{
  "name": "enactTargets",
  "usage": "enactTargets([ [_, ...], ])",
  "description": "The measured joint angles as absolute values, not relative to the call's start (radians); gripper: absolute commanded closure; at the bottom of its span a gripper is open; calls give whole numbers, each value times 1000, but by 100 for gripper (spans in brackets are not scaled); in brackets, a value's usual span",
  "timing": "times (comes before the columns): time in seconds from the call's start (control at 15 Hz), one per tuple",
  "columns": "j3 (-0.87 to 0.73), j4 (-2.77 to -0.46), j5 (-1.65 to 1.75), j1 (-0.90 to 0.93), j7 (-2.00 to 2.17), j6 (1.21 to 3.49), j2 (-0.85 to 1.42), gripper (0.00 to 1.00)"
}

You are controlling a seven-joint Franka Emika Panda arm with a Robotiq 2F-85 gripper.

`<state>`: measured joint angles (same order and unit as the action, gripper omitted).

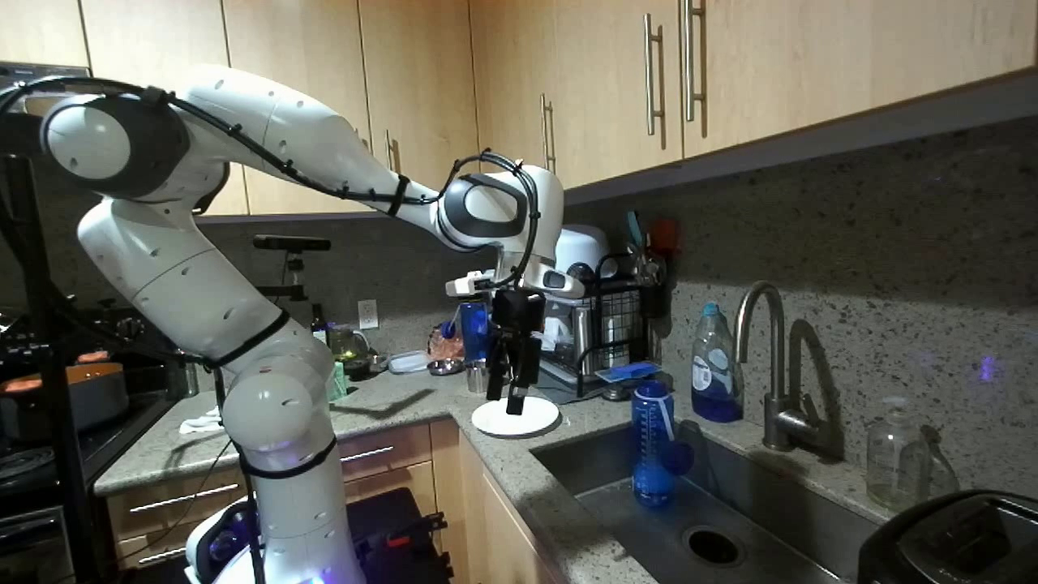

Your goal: Put the blue sponge on the white plate

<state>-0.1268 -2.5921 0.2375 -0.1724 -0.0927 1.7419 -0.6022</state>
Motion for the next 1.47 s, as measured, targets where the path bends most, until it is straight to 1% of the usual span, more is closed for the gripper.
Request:
enactTargets([
  [0.47, -103, -2620, 238, -142, -92, 1742, -627, 0],
  [1.0, -5, -2636, 261, 43, -173, 1744, -701, 0],
  [1.27, -3, -2635, 268, 51, -192, 1744, -706, 0],
  [1.47, -32, -2636, 250, 48, -190, 1759, -690, 0],
])
